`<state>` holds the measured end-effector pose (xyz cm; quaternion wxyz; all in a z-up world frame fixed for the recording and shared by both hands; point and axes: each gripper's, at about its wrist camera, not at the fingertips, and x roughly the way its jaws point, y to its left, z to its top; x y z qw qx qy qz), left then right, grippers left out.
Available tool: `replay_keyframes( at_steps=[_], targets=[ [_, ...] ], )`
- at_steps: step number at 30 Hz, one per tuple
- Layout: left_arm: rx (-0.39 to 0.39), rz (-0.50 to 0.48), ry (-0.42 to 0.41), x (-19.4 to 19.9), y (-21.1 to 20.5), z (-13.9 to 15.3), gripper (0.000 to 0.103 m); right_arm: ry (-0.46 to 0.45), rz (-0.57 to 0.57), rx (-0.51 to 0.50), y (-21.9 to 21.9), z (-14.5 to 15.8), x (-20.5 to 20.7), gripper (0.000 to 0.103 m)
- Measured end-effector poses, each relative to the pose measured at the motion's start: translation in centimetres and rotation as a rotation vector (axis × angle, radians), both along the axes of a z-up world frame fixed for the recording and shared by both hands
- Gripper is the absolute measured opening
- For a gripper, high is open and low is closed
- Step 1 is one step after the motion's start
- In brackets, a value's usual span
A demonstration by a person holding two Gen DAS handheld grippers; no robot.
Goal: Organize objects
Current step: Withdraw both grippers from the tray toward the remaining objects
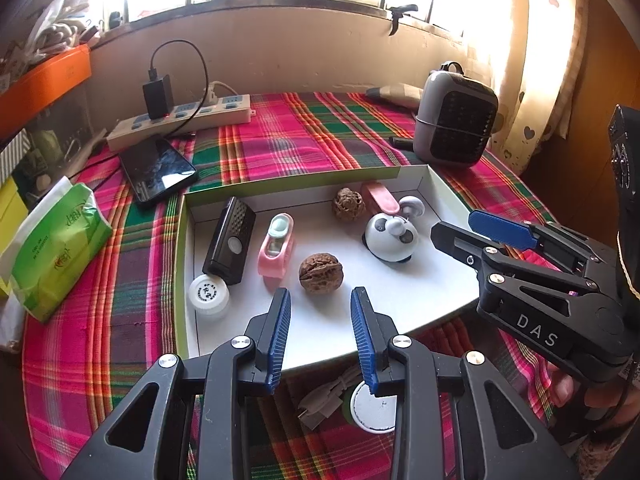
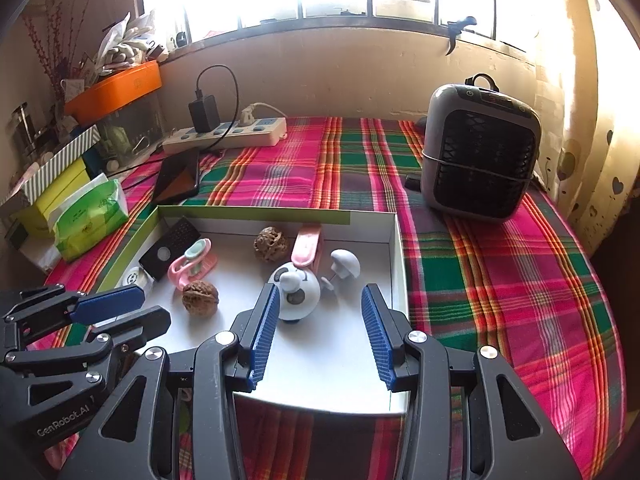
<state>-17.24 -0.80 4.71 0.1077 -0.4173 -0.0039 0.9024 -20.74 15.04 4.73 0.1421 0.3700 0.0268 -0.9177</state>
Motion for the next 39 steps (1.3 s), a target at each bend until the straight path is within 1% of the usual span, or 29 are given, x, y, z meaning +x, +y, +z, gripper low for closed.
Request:
replay_keyframes(
  at_steps=[7, 15, 20, 26, 27, 28, 29, 39],
  targets=[
    [0.002, 0.010, 0.008, 1.6, -0.3, 0.1, 0.029, 0.006, 0.005, -0.014, -0.1, 0.1, 1.6, 0.044],
    [0.032, 0.015, 0.023, 3.7, -1.1, 0.5, 0.029, 0.025, 0.024, -0.024, -0.4, 0.4, 3.7, 0.044],
    [0.054, 0.041, 0.023, 4.8, -2.3, 0.5, 0.029, 0.024, 0.047, -0.054, -0.3, 0.3, 5.0, 0.044],
    [0.073, 0.068, 0.013, 5.7, -3.5, -0.2, 0.029, 0.023, 0.091, -0.081, -0.8, 0.1, 6.5, 0.044],
    [0.074, 0.070, 0.010, 5.8, -3.6, -0.3, 0.029, 0.020, 0.101, -0.088, -1.0, 0.0, 6.7, 0.046],
    [0.074, 0.076, 0.007, 5.9, -3.7, -0.5, 0.029, 0.016, 0.109, -0.091, -1.2, -0.1, 6.9, 0.050],
    [0.075, 0.078, 0.005, 6.0, -3.9, -0.6, 0.029, 0.010, 0.114, -0.090, -1.5, -0.3, 7.0, 0.051],
    [0.081, 0.109, -0.025, 6.4, -5.4, -2.0, 0.029, -0.016, 0.178, -0.069, -3.6, -1.5, 7.8, 0.052]
  ],
)
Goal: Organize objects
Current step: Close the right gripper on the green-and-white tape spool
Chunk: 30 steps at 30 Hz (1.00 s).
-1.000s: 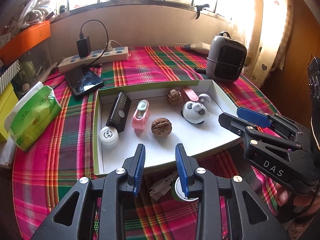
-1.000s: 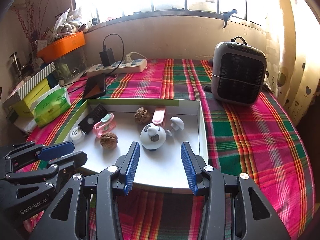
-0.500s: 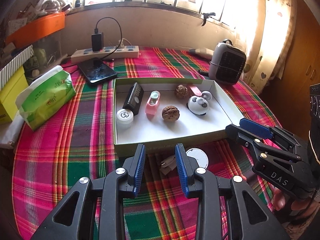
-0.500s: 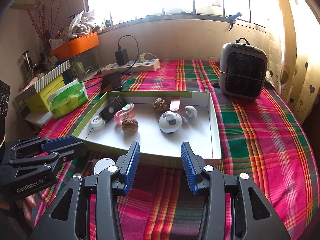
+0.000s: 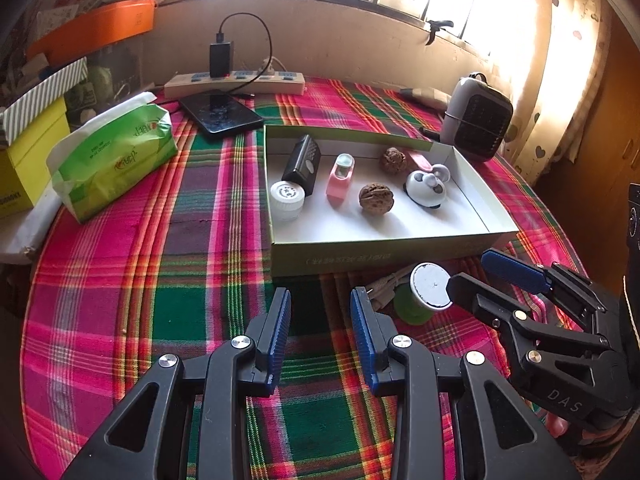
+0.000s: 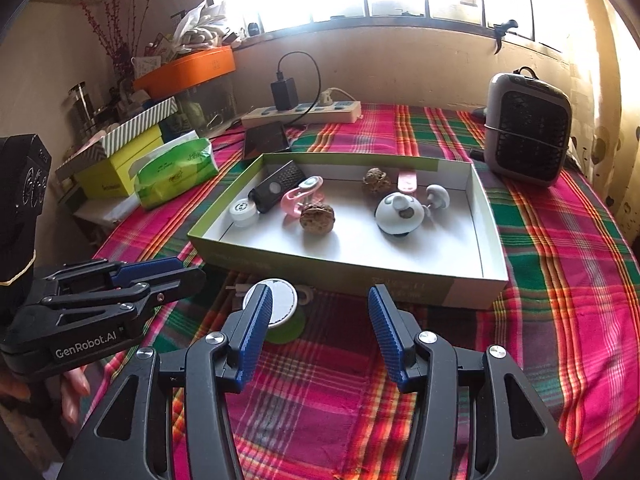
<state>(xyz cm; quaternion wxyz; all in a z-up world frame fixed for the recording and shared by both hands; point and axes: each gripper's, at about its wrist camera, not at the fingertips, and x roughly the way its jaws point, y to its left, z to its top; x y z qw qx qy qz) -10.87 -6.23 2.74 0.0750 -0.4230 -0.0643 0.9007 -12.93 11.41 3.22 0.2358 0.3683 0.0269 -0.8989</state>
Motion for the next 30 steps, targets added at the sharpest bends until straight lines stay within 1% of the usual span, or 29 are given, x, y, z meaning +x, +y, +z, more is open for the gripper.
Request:
replay_keyframes(
  at_steps=[3, 9, 11, 13, 16, 19, 24, 26, 28, 30],
  targets=[
    [0.005, 0.007, -0.009, 0.1, -0.4, -0.4, 0.029, -0.004, 0.026, 0.015, -0.7, -0.3, 0.1, 0.052],
    [0.013, 0.011, -0.019, 0.0, -0.8, -0.8, 0.029, -0.021, 0.043, 0.020, -1.6, -0.8, -0.1, 0.052],
    [0.014, 0.010, -0.020, 0.0, -0.9, -0.9, 0.029, -0.025, 0.050, 0.021, -1.8, -0.8, -0.2, 0.053],
    [0.017, 0.011, -0.023, 0.0, -1.0, -1.0, 0.029, -0.024, 0.051, 0.033, -2.2, -0.9, -0.2, 0.057],
    [0.017, 0.009, -0.024, 0.0, -1.1, -1.0, 0.029, -0.022, 0.057, 0.054, -2.7, -1.1, -0.2, 0.057],
    [0.018, 0.005, -0.025, -0.1, -1.1, -1.1, 0.029, -0.025, 0.044, 0.070, -2.9, -1.3, -0.3, 0.057],
    [0.023, -0.020, -0.027, -0.2, -0.7, -1.2, 0.029, -0.034, 0.008, 0.062, -2.3, -1.3, -0.7, 0.057],
    [0.023, -0.029, -0.029, -0.3, -0.5, -1.3, 0.029, -0.035, 0.009, 0.061, -2.3, -1.3, -0.7, 0.056],
    [0.024, -0.035, -0.026, -0.3, -0.4, -1.2, 0.029, -0.033, 0.010, 0.064, -2.3, -1.3, -0.7, 0.049],
    [0.030, -0.041, -0.024, -0.4, -0.4, -1.1, 0.029, -0.032, 0.014, 0.072, -2.4, -1.4, -0.6, 0.044]
  ],
)
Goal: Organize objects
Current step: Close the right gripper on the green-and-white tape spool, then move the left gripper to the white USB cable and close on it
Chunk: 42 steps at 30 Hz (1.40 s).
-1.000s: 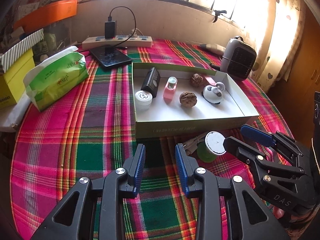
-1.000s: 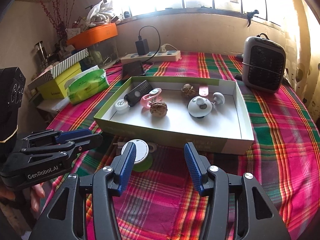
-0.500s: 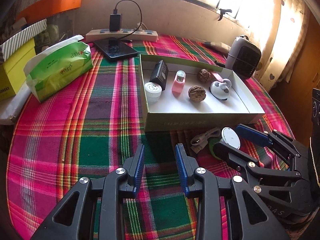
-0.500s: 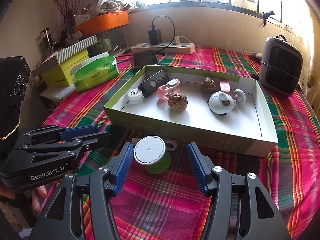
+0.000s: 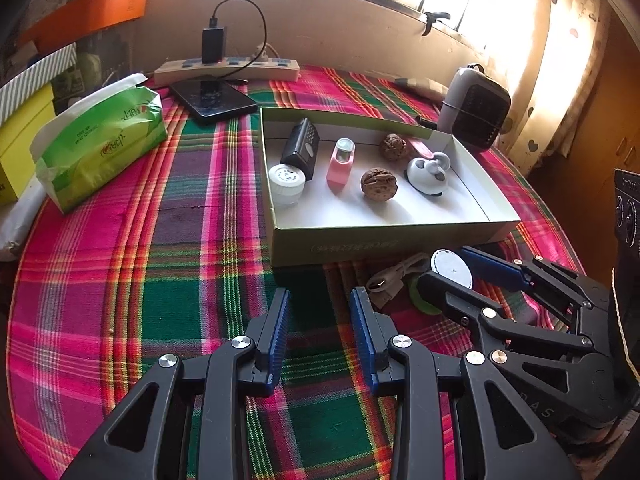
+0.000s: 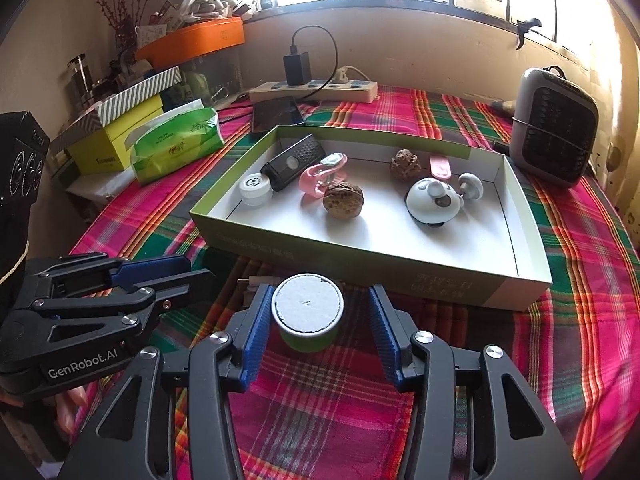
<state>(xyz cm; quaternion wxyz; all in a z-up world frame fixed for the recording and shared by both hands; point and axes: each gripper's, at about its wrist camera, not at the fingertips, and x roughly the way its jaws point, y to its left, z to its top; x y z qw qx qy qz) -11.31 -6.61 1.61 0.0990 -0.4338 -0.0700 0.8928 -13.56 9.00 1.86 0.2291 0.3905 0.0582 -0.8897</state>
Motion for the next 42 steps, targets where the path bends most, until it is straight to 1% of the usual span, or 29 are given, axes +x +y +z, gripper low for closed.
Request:
replay_keyframes(
  at_steps=[1, 3, 13, 17, 23, 29, 34, 38, 42],
  targets=[
    [0.003, -0.003, 0.000, -0.1, 0.0, 0.0, 0.029, 0.001, 0.003, 0.003, 0.0, 0.0, 0.0, 0.040],
    [0.003, -0.009, -0.001, -0.2, 0.0, 0.0, 0.029, 0.003, 0.004, 0.004, 0.0, 0.0, 0.1, 0.036],
    [-0.010, -0.103, 0.023, -0.8, 1.8, 0.4, 0.029, 0.005, -0.032, -0.008, 1.5, 0.1, 0.2, 0.036],
    [-0.018, -0.121, 0.032, -1.2, 2.5, 0.4, 0.030, 0.004, -0.048, -0.010, 2.3, 0.1, 0.3, 0.036],
    [-0.030, -0.182, 0.006, -1.9, 3.8, -0.3, 0.032, 0.004, -0.067, -0.012, 3.3, 0.1, 0.4, 0.036],
    [-0.023, -0.268, -0.017, -1.0, 5.4, -0.5, 0.032, -0.004, -0.090, -0.023, 4.5, 0.1, 0.2, 0.036],
    [-0.024, -0.326, -0.018, -0.1, 6.7, -0.3, 0.032, -0.005, -0.103, -0.027, 5.3, 0.1, 0.2, 0.036],
    [-0.052, -0.305, -0.005, -0.2, 6.9, -0.1, 0.032, -0.004, -0.112, -0.022, 5.9, 0.1, 0.3, 0.036],
    [-0.062, -0.282, -0.012, -1.0, 7.0, -0.3, 0.032, -0.006, -0.116, -0.026, 6.3, 0.1, 0.3, 0.036]
  ],
)
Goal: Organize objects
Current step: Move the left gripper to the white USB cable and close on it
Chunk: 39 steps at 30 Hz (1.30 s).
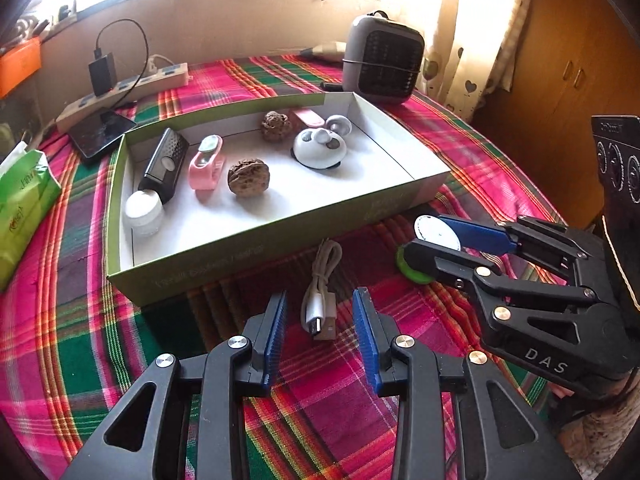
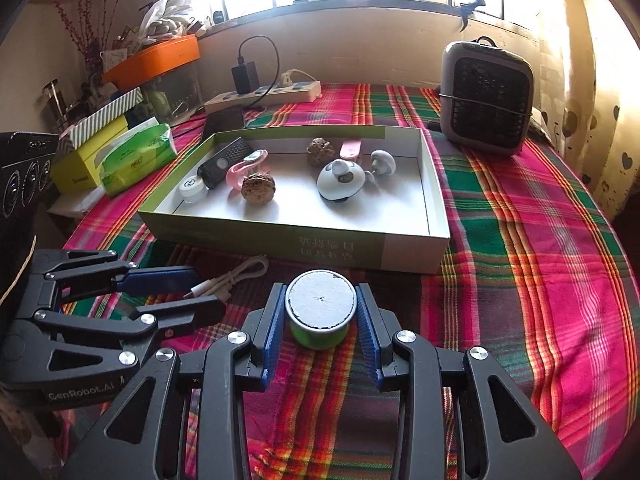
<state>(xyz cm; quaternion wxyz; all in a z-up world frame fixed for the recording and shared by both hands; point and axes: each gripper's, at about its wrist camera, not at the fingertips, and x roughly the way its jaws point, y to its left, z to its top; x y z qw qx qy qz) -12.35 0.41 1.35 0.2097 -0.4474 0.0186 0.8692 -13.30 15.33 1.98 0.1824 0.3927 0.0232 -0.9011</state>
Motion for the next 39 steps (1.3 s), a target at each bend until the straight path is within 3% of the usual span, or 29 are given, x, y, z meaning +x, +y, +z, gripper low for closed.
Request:
replay_keyframes(
  at_steps=[12, 15, 18, 39],
  targets=[
    [-0.092, 0.005, 0.041, -0.5, 1.7, -0.3, 0.031, -0.007, 0.007, -0.017, 0.5, 0.0, -0.1, 0.036],
    [-0.112, 0.024, 0.052, -0.5, 1.7, -0.3, 0.023, -0.009, 0.009, -0.023, 0.6, 0.0, -0.2, 0.036],
    [-0.109, 0.045, 0.051, -0.7, 1.4, -0.4, 0.016, -0.009, 0.012, -0.027, 0.6, 0.0, -0.1, 0.036],
    [-0.097, 0.064, 0.059, -0.2, 1.2, 0.1, 0.016, -0.002, 0.016, -0.034, 0.6, 0.1, 0.2, 0.036]
  ],
)
